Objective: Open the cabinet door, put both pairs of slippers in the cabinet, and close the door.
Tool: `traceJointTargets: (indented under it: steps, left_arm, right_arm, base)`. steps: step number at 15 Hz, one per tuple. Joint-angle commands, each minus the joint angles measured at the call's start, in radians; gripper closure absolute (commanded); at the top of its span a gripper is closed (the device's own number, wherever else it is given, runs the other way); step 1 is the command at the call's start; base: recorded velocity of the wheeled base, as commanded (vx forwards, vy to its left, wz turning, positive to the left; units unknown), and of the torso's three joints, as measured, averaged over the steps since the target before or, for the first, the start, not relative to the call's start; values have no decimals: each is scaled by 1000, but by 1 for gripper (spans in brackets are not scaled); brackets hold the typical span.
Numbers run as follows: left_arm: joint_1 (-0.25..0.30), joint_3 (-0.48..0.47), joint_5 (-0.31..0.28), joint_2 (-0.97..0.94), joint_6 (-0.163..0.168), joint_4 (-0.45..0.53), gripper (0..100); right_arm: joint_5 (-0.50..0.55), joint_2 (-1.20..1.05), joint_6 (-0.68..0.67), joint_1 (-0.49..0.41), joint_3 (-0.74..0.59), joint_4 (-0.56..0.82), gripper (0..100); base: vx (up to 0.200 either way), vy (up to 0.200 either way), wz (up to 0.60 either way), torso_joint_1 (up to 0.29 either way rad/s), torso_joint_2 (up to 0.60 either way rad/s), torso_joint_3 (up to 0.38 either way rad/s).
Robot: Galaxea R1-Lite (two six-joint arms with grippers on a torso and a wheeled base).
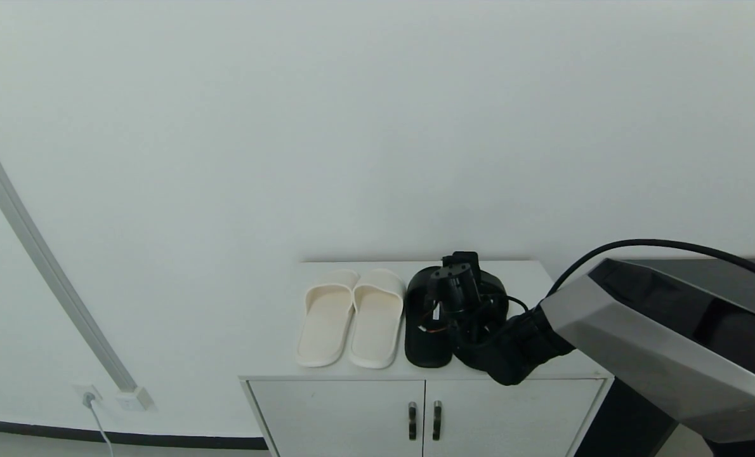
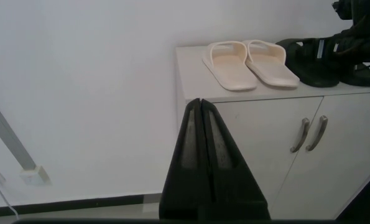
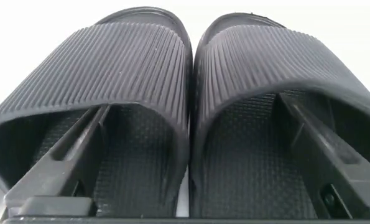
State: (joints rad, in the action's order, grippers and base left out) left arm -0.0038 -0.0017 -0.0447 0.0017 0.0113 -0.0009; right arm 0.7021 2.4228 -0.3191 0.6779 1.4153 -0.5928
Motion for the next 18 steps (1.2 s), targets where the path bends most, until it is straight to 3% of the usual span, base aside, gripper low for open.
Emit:
traceJointTargets:
  steps: [1,8,10,15,18]
  left_arm:
    - [-1,0,0,0,-1,-1,100]
    - [-1,0,-6,0,-11,-1,100]
    - [-1,0,-6,0,-11,-1,100]
    - [1,0,-4,0,-7,-1,100]
    - [1,0,-4,0,-8,-1,100]
  right_arm:
    - [-1,13,0,-6,13,-1,100]
    - [8,-10,0,-6,-3,-7,100]
    - [-1,-136,20,-3,-90,-7,100]
    - [-328,-481,164,6,-490,-127,100]
    - [-530,-645,175,22,-654,-130,100]
  base:
    - [0,0,0,0,0,0]
    - [0,0,0,0,0,0]
    - [0,0,0,0,0,0]
    - [0,0,0,0,0,0]
    - [0,0,0,0,0,0]
